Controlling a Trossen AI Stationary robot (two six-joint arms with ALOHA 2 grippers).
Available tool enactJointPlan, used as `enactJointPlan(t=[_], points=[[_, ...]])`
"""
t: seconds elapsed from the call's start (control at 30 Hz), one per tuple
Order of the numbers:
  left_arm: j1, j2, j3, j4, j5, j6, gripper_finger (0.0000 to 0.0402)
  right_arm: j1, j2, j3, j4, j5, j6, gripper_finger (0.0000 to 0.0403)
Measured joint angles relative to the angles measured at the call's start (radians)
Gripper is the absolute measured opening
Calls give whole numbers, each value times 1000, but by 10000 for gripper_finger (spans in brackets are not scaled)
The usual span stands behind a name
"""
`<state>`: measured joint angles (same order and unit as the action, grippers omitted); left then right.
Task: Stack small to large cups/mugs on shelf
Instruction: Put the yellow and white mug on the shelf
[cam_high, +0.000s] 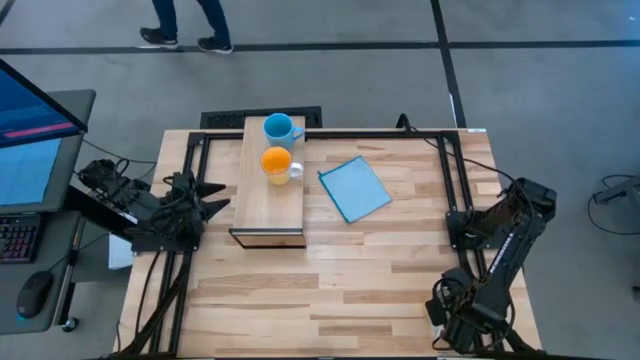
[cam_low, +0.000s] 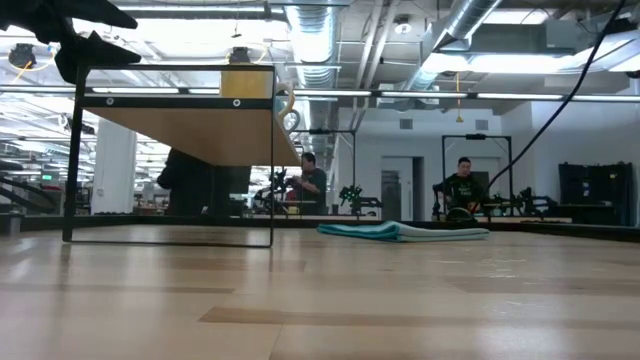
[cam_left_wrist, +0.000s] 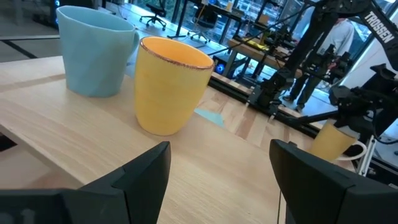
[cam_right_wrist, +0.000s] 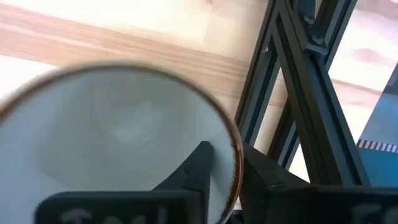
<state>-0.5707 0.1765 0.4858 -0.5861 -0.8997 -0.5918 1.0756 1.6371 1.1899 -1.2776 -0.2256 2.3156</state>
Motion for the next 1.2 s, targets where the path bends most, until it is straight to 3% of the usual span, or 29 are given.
enactJointPlan(t=[0.1,0.27,0.63,0.8,1.0,1.2], points=[[0,0,0,0,-1,0,265,-14,-7,-14,3,22,-66,38],[0,0,0,0,-3,3,265,-86,-8,-25,-31,37,-233,38],[0,0,0,-6,-2,3,265,-382,-6,-27,-105,97,-925,37],[0,0,0,-7,2,3,265,-529,-5,-22,-62,201,-1146,31],[0,0,0,-7,6,3,265,-667,-46,-10,-23,400,-1317,30],[0,0,0,-7,12,3,265,-734,-59,-12,10,433,-1466,30]])
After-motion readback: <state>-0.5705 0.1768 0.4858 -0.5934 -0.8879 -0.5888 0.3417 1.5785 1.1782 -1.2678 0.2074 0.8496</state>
